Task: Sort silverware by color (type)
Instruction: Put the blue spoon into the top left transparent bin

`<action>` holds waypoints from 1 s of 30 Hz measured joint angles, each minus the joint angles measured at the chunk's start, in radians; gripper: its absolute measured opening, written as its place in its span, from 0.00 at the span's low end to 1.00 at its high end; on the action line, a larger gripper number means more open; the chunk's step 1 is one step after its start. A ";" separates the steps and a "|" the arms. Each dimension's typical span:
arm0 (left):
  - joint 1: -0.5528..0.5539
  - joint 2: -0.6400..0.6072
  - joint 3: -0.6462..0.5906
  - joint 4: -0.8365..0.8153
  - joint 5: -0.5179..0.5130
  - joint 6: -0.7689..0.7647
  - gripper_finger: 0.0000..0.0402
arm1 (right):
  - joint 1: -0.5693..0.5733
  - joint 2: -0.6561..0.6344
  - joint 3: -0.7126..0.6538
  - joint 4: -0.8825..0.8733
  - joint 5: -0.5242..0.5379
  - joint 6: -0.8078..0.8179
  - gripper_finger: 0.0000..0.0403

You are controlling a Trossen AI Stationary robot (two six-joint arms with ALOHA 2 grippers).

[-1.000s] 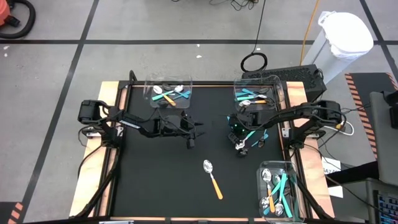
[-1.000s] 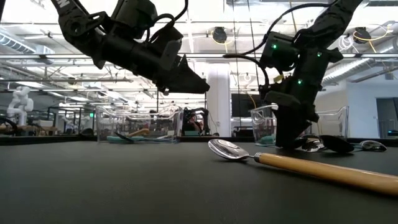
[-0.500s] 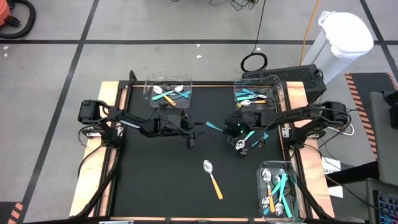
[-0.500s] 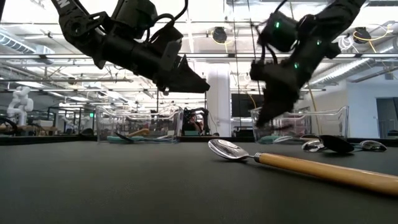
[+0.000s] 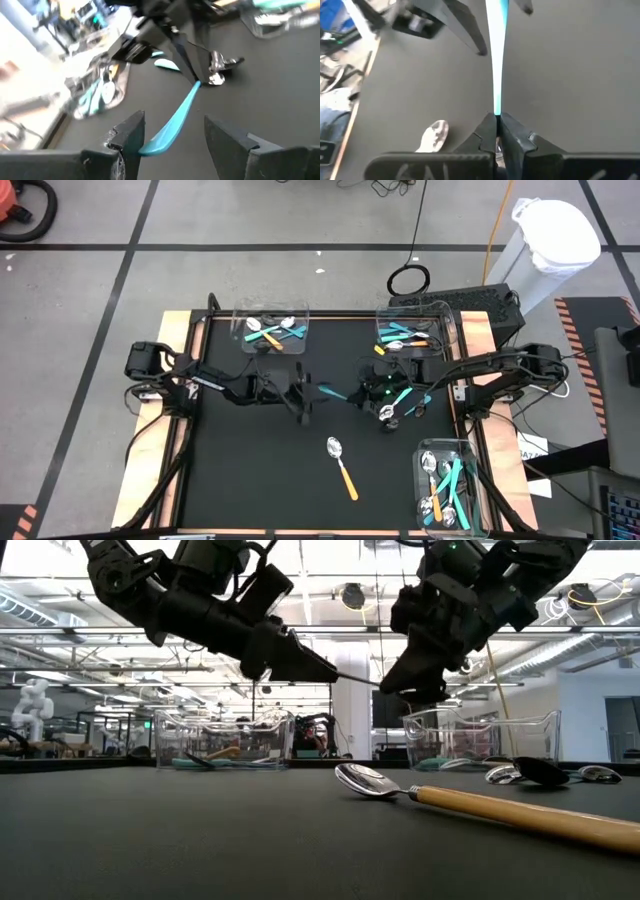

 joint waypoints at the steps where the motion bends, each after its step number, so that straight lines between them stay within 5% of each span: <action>1: -0.007 0.004 0.000 0.001 0.000 0.042 0.49 | 0.000 0.000 0.000 0.006 -0.013 0.001 0.01; 9: -0.033 0.024 0.016 -0.002 -0.049 0.164 0.45 | 0.000 0.000 0.000 0.011 -0.025 0.009 0.01; 14: -0.033 0.024 0.029 -0.007 -0.040 0.165 0.25 | 0.000 0.000 0.000 0.010 -0.029 0.012 0.01; 19: -0.033 0.025 0.029 -0.015 0.088 0.210 0.04 | 0.000 -0.002 0.000 0.008 -0.062 0.016 0.01; 23: -0.032 0.025 0.029 -0.015 0.098 0.208 0.01 | 0.000 -0.002 0.001 0.014 -0.053 0.036 0.02; 30: -0.028 -0.001 0.031 -0.078 -0.120 0.211 0.00 | -0.010 -0.018 0.001 0.053 0.113 0.068 0.15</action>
